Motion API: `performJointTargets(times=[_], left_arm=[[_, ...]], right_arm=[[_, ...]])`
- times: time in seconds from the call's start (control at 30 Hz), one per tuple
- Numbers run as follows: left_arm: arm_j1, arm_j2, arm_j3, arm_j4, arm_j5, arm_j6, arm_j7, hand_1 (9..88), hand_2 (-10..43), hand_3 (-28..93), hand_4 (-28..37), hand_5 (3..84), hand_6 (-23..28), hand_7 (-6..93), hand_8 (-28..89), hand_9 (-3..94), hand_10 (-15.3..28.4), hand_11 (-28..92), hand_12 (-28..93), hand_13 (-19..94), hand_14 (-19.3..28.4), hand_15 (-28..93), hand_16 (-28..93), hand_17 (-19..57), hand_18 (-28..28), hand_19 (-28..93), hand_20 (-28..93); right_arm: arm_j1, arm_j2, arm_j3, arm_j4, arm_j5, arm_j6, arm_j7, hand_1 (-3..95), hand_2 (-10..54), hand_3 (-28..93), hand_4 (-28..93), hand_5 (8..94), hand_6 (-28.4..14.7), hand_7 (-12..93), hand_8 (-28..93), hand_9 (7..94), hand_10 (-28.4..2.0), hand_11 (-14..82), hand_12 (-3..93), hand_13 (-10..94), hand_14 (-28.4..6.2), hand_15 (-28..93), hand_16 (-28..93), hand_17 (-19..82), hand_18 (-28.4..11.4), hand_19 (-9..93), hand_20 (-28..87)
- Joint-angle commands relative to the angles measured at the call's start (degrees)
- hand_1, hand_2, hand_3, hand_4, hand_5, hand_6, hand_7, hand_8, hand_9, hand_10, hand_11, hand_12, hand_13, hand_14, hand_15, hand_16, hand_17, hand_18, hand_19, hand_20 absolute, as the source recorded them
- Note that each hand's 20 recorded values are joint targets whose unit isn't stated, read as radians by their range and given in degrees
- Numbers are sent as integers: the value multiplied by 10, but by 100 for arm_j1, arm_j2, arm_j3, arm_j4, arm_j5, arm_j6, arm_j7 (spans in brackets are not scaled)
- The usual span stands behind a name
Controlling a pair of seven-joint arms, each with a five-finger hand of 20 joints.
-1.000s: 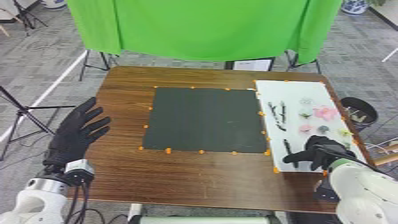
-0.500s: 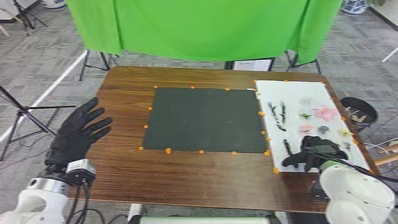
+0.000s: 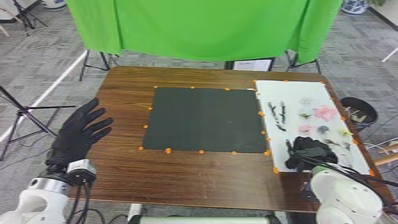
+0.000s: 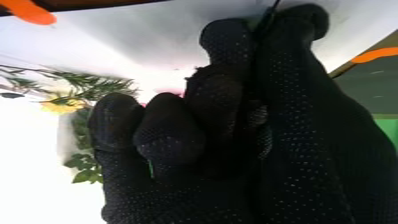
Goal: Arrange flowers
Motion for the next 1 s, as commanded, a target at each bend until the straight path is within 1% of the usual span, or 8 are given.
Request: performJointTargets(times=[0.03,0.13,0.2,0.37,0.47,0.63,0.9,1.0], left_arm=[[33,-32,21,23,-8,-12,-27,279,-47,680,-269,238,27,247,-135,196,119,257,162,179,166,402,-22,-89,228,444,117],[67,-17,-17,8,-1,-11,-21,279,-46,679,-270,238,27,247,-135,197,121,257,162,180,167,403,-22,-89,229,445,117],[57,0,-31,14,-2,1,-10,279,-46,679,-270,237,27,247,-134,198,121,258,161,180,167,403,-23,-89,229,445,117],[95,24,-94,-15,11,5,-21,279,-46,680,-269,238,27,247,-134,199,121,259,161,180,167,404,-23,-89,229,445,117],[138,58,-145,-39,19,11,-17,279,-45,680,-269,238,27,247,-134,198,121,259,161,180,166,404,-24,-89,229,445,117],[186,90,-212,-67,24,52,2,278,-45,681,-270,238,27,247,-134,198,120,259,161,180,167,403,-24,-89,229,444,116],[275,111,-279,-112,28,77,33,277,-44,681,-269,237,26,245,-133,198,120,258,160,181,166,403,-23,-89,227,441,117],[303,137,-324,-132,58,81,28,276,-45,682,-269,236,26,246,-132,198,120,258,161,180,166,403,-22,-89,227,441,118]], right_arm=[[-472,-102,-312,501,192,8,-424,453,-95,858,-275,699,24,516,187,814,-74,495,605,755,-74,788,387,435,-203,932,607],[-478,-55,-290,531,300,472,-488,393,-95,889,-183,658,15,575,240,792,-84,565,596,749,-80,815,391,430,-208,932,636],[-408,-30,-249,533,307,520,-554,332,-95,926,-122,643,8,621,277,785,-90,620,591,745,-87,848,384,430,-212,932,672],[-308,61,-106,433,581,899,-536,219,8,932,40,658,-7,648,341,791,-87,690,603,754,-95,890,378,439,-219,932,738],[-190,87,17,321,867,1128,-446,179,57,932,100,674,-10,644,361,800,-85,706,600,759,-101,902,375,447,-224,932,758],[29,141,192,137,1028,1384,-272,158,83,932,147,690,-13,634,374,814,-89,703,606,770,-105,909,370,460,-228,932,772],[372,255,307,-52,979,1694,-127,160,72,932,166,700,-14,621,384,829,-97,697,608,786,-102,910,367,476,-228,932,782],[668,281,156,-45,1042,1758,-89,160,68,932,174,705,-15,613,386,833,-98,693,612,791,-102,910,368,483,-228,932,786]])
